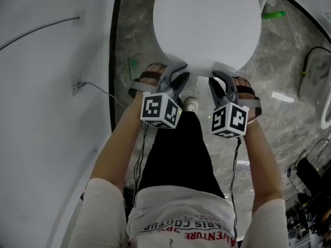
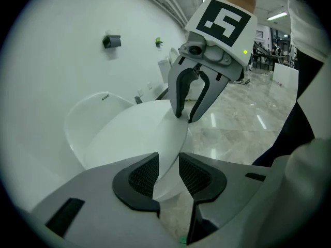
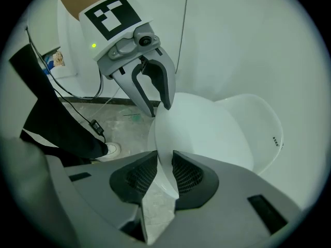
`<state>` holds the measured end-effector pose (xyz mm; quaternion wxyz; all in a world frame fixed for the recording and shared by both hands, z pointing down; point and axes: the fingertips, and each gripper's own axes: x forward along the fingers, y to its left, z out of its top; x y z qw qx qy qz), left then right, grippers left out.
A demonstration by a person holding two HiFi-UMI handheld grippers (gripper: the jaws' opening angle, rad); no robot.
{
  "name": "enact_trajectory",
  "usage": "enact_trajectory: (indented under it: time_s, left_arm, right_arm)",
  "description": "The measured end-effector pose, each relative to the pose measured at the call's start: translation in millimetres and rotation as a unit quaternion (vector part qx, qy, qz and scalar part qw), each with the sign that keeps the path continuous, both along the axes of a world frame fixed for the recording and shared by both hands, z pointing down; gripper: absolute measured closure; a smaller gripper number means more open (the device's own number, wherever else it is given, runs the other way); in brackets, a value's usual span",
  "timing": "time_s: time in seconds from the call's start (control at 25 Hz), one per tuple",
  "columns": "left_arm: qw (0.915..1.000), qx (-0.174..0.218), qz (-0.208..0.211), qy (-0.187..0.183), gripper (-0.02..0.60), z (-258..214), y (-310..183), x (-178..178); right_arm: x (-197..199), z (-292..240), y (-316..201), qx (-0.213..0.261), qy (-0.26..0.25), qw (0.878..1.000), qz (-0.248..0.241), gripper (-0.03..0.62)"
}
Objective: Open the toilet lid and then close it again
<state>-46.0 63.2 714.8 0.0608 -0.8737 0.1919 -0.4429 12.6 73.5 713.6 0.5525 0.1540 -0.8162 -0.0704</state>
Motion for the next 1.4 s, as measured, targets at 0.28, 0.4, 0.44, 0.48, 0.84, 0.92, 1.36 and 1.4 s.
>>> enact_trajectory:
  time_s: [0.28, 0.4, 0.44, 0.48, 0.84, 0.92, 1.36, 1.4]
  left_arm:
    - [0.9995, -0.031, -0.003, 0.004, 0.459, 36, 3, -1]
    - [0.9989, -0.046, -0.007, 0.003, 0.459, 48, 6, -4]
    - [0.9987, -0.050, -0.006, 0.001, 0.459, 52, 6, -3]
    - [0.9986, -0.054, -0.004, -0.003, 0.459, 56, 6, -2]
    - [0.9976, -0.061, 0.012, -0.031, 0.459, 80, 6, 1]
    - [0.9974, -0.055, 0.022, -0.041, 0.463, 83, 5, 0]
    - [0.9977, -0.028, -0.026, -0.056, 0.471, 28, -14, -14]
    - [0.9981, -0.018, -0.042, -0.042, 0.472, 11, -21, -14]
  right_arm:
    - [-2, 36, 3, -0.027, 0.009, 0.999, 0.014, 0.530]
    - [-4, 48, 6, -0.040, 0.011, 0.999, 0.018, 0.530]
    - [-4, 52, 6, -0.046, 0.011, 0.999, 0.020, 0.530]
    - [-3, 56, 5, -0.051, 0.010, 0.998, 0.022, 0.530]
    - [-1, 81, 2, -0.092, 0.010, 0.994, 0.067, 0.530]
    - [-1, 83, 1, -0.095, 0.011, 0.993, 0.068, 0.530]
    - [17, -9, -26, -0.069, -0.056, 0.989, 0.122, 0.560]
    - [21, -25, -32, -0.057, -0.066, 0.987, 0.132, 0.563]
